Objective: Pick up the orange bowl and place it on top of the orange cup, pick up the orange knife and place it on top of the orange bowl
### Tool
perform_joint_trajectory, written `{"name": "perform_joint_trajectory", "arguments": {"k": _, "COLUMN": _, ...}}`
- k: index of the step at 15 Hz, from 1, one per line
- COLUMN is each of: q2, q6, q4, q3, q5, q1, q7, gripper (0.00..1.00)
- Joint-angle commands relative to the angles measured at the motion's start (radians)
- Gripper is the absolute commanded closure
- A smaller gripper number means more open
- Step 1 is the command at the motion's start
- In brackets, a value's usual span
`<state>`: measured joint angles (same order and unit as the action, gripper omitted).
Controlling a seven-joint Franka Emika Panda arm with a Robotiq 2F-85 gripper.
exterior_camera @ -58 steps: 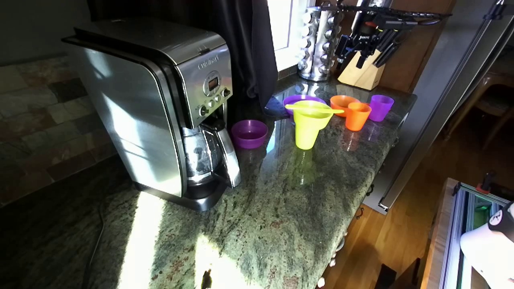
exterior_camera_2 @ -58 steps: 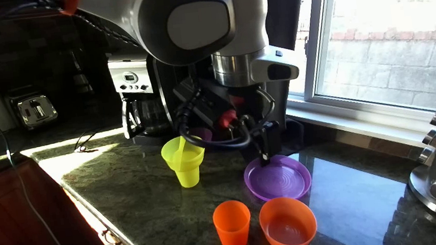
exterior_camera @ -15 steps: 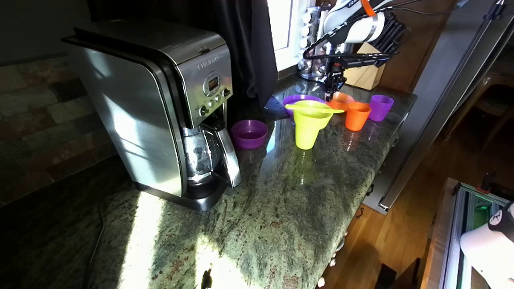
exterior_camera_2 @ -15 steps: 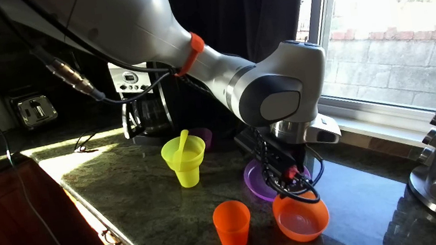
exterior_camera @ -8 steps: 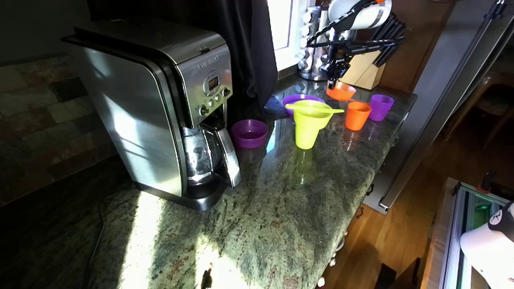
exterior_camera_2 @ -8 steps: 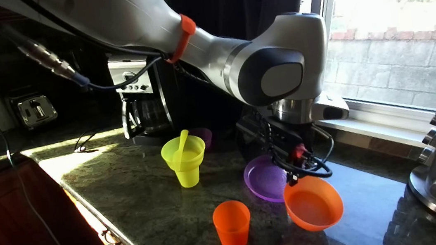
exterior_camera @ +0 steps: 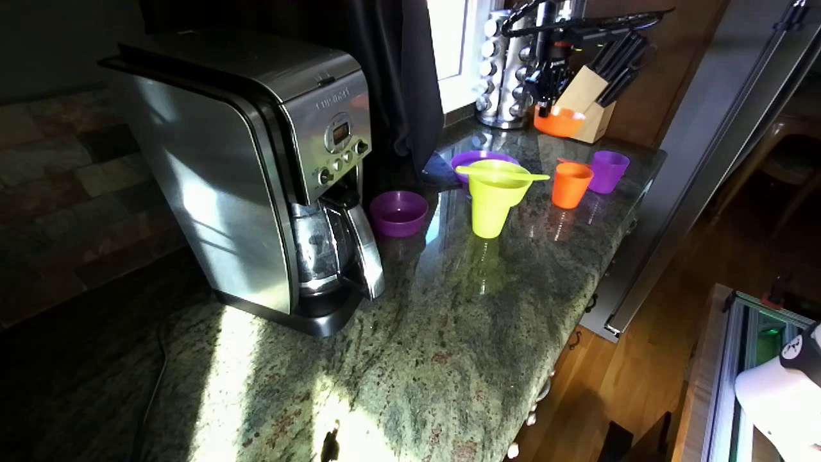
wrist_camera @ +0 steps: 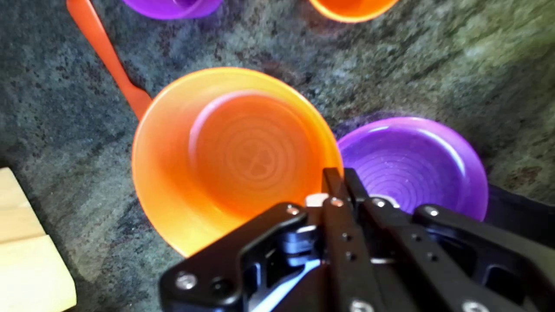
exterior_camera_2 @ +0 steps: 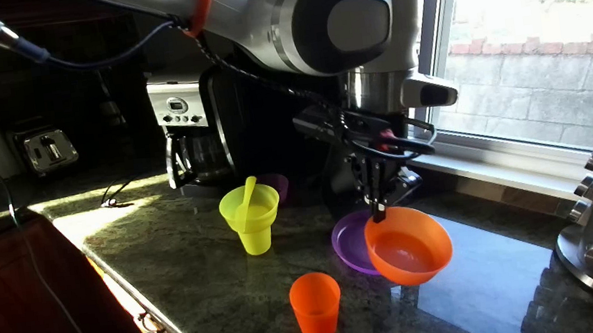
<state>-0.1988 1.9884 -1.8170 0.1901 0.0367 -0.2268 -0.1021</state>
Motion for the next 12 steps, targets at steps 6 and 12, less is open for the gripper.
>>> {"name": "perform_joint_trajectory", "arguments": {"k": 6, "q2": 0.247, "q6": -0.105, "q4": -0.246, "q3": -0.031, "q5": 0.053, "q1": 0.072, "q7": 0.185, "gripper": 0.99}}
{"name": "perform_joint_trajectory", "arguments": {"k": 12, "q2": 0.372, "q6": -0.127, "q4": -0.418, "q3": -0.074, "q5": 0.019, "q1": 0.100, "q7": 0.307, "gripper": 0.99}}
